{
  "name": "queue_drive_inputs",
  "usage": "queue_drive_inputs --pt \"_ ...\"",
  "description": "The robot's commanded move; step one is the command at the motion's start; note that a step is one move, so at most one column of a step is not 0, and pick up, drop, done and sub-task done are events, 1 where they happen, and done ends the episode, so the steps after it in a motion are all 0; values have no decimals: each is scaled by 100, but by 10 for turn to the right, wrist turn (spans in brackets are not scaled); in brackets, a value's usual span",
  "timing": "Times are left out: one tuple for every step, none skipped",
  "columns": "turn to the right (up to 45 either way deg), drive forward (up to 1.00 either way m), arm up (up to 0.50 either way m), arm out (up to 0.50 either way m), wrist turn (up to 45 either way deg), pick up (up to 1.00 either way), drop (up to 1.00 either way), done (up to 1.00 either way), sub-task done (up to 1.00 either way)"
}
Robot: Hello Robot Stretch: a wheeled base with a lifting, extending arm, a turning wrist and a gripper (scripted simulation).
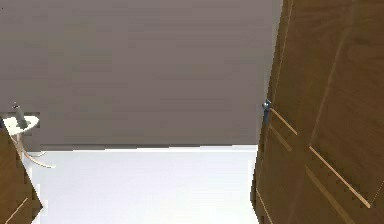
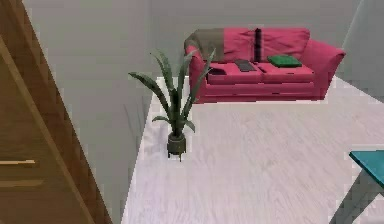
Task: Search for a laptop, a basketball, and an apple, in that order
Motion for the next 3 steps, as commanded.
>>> queue_drive_inputs --pt "60 0 0 0 0 0 0 0 0" --pt "0 100 0 0 0 0 0 0 0" --pt "0 80 0 0 0 0 0 0 0"
